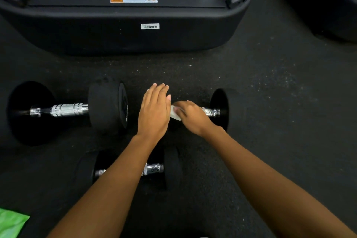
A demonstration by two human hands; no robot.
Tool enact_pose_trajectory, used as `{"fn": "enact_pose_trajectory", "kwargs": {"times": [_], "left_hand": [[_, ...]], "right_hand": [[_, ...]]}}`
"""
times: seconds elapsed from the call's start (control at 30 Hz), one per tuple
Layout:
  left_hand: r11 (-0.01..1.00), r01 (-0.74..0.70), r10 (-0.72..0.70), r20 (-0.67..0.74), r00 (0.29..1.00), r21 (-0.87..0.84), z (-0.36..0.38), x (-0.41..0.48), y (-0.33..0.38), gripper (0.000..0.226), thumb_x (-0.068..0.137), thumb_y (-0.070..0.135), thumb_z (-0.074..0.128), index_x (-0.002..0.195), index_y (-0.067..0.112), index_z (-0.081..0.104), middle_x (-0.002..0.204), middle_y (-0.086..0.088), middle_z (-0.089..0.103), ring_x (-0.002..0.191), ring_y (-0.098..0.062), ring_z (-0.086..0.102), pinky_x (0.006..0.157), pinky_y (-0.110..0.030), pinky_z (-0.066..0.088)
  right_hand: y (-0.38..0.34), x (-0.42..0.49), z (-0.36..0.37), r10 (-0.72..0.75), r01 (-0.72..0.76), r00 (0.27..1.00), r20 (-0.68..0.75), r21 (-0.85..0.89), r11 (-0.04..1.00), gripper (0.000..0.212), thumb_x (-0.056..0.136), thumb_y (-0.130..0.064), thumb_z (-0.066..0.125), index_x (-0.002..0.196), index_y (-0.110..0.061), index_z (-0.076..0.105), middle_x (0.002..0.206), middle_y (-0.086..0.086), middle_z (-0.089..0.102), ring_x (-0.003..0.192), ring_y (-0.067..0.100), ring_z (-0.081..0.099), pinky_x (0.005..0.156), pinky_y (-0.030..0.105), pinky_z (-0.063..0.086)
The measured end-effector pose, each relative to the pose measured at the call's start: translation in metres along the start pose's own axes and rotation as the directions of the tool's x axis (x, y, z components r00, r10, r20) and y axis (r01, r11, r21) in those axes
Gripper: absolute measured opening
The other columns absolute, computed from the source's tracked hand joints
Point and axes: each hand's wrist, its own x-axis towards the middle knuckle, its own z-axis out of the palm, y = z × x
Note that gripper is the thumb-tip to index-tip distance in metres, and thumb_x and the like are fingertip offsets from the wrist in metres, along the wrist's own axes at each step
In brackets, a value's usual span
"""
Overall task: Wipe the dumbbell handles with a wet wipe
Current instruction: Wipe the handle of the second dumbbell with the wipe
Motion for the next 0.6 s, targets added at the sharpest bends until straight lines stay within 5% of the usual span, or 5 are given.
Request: {"fn": "enact_pose_trajectory", "kwargs": {"times": [0.1,0.27,0.43,0.6], "left_hand": [[1.000,-0.004,0.004,-0.004,1.000,0.003,0.000,0.000,0.000,0.054,0.096,0.031,0.017,0.130,0.000,0.047,0.135,-0.016,0.049,0.134,-0.028,0.035,0.113,-0.039,0.022],[1.000,0.015,-0.015,0.008,1.000,-0.018,-0.003,0.000,0.003,0.051,0.096,0.028,0.021,0.133,0.002,0.043,0.140,-0.013,0.044,0.137,-0.024,0.029,0.114,-0.033,0.014],[1.000,0.013,-0.013,0.002,1.000,-0.006,-0.001,0.000,0.002,0.048,0.097,0.026,0.023,0.132,0.001,0.045,0.138,-0.014,0.047,0.135,-0.025,0.031,0.114,-0.036,0.017],[1.000,0.006,-0.006,0.018,1.000,-0.003,-0.002,0.000,0.001,0.042,0.099,0.022,0.029,0.133,0.002,0.043,0.140,-0.014,0.044,0.137,-0.024,0.029,0.114,-0.035,0.015]], "right_hand": [[-0.002,0.003,0.006,-0.038,0.038,0.999,-0.005,-0.044,0.998,0.020,0.096,-0.020,0.047,0.105,-0.007,0.059,0.101,0.013,0.065,0.098,0.027,0.055,0.093,0.043,0.041],[0.014,-0.010,0.002,-0.106,0.103,0.994,-0.041,-0.058,0.993,0.029,0.090,-0.017,0.058,0.119,-0.014,0.053,0.121,0.005,0.059,0.120,0.019,0.049,0.112,0.032,0.026],[-0.005,-0.004,0.010,-0.170,0.154,0.978,-0.118,-0.137,0.979,0.023,0.081,-0.002,0.063,0.103,-0.003,0.056,0.105,0.013,0.061,0.103,0.026,0.053,0.102,0.034,0.036],[0.005,-0.008,0.019,-0.315,0.257,0.940,-0.134,-0.332,0.908,0.038,0.069,0.008,0.069,0.102,-0.005,0.057,0.110,0.012,0.059,0.103,0.027,0.055,0.109,0.037,0.032]]}}
